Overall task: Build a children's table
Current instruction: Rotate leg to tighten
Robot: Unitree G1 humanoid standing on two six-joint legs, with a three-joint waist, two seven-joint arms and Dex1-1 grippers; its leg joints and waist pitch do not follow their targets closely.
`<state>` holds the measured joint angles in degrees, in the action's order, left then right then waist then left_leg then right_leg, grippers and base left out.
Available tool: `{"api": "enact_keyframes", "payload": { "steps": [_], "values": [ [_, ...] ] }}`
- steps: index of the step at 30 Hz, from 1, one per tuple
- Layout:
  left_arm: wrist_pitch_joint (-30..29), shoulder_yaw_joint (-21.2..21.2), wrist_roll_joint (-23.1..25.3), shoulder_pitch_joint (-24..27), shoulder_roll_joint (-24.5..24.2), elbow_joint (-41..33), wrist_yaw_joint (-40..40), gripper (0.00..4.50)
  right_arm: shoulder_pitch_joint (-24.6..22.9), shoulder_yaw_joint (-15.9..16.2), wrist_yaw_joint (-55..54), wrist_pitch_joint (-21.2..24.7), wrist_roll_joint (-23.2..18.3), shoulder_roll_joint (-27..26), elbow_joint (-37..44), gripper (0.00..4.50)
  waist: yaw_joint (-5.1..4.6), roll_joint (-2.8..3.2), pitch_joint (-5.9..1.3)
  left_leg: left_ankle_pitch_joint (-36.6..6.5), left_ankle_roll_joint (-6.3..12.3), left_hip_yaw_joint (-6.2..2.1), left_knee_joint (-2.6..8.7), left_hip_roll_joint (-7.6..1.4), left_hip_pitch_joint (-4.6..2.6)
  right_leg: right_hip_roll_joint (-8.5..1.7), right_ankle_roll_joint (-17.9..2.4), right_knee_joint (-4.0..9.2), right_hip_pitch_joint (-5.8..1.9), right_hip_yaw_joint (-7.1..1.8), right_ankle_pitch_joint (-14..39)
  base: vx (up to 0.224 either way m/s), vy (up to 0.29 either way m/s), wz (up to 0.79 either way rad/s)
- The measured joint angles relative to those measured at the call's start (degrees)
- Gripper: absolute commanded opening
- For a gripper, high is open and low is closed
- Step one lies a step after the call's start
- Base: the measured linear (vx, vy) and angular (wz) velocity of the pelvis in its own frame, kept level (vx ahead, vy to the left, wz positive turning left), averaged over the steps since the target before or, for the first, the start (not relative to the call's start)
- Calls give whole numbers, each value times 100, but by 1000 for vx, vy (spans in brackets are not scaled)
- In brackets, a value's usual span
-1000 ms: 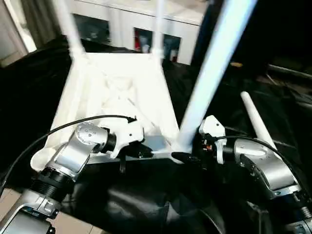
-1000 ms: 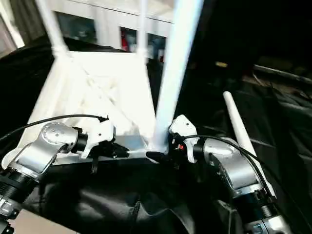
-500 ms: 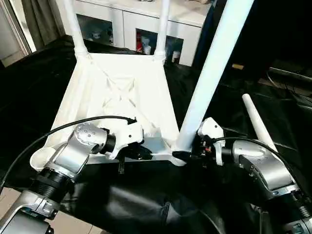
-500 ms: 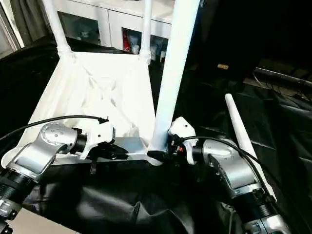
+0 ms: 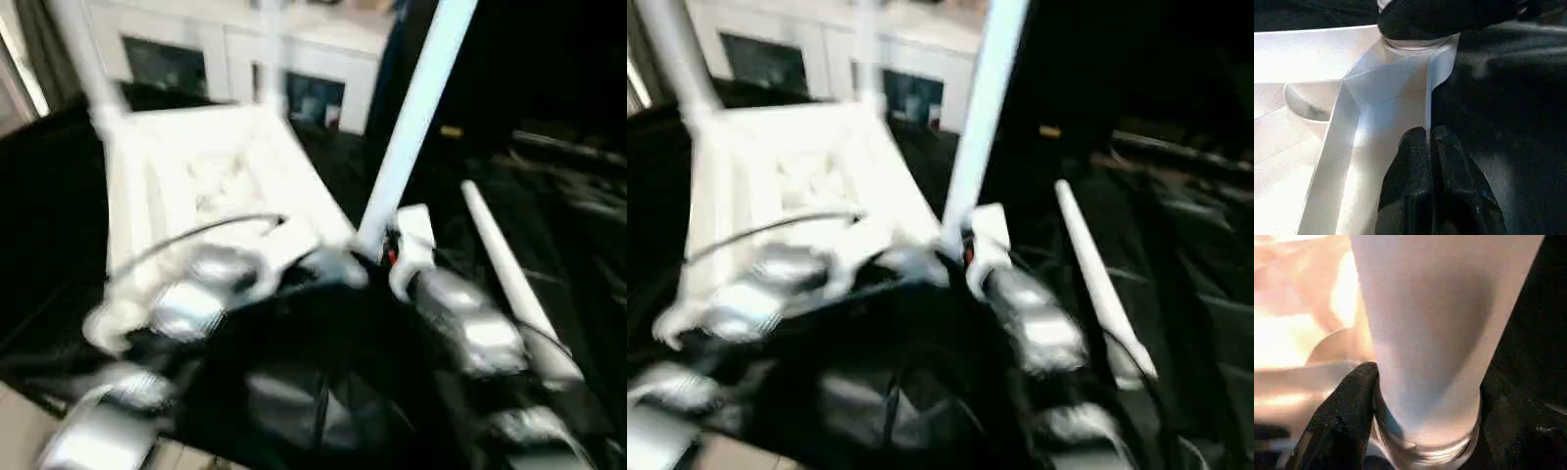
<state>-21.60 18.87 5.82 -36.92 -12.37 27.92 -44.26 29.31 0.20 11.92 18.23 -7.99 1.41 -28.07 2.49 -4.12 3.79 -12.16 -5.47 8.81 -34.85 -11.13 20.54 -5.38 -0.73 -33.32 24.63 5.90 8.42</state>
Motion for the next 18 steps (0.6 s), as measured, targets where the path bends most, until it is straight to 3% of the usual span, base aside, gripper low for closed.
{"api": "enact_keyframes", "payload": {
  "steps": [8, 11, 18],
  "values": [
    [18, 3, 59, -13, 92, 50, 85, 0, 6, -74, -83, -165, 95, -122, -55, 390, -30, 8, 5, 17, 26, 8, 22, 6, -44, 1, -20, 15, -66, -19, -22, 0, 0, 0],
    [111, 4, 57, -15, 61, 67, 82, 0, -10, -21, -28, -221, 138, -105, -12, 390, -24, 8, 6, 18, 25, 9, 46, 6, -42, 4, -26, 11, -63, -19, -38, 0, 0, 0],
    [517, -29, 68, -132, -159, 315, 88, 0, -694, 334, 796, 59, 127, 509, 1402, 390, 1, 15, 9, 21, 18, 10, 69, -8, -46, 22, -22, -26, -59, -27, -54, 0, 0, 0]
  ]
}}
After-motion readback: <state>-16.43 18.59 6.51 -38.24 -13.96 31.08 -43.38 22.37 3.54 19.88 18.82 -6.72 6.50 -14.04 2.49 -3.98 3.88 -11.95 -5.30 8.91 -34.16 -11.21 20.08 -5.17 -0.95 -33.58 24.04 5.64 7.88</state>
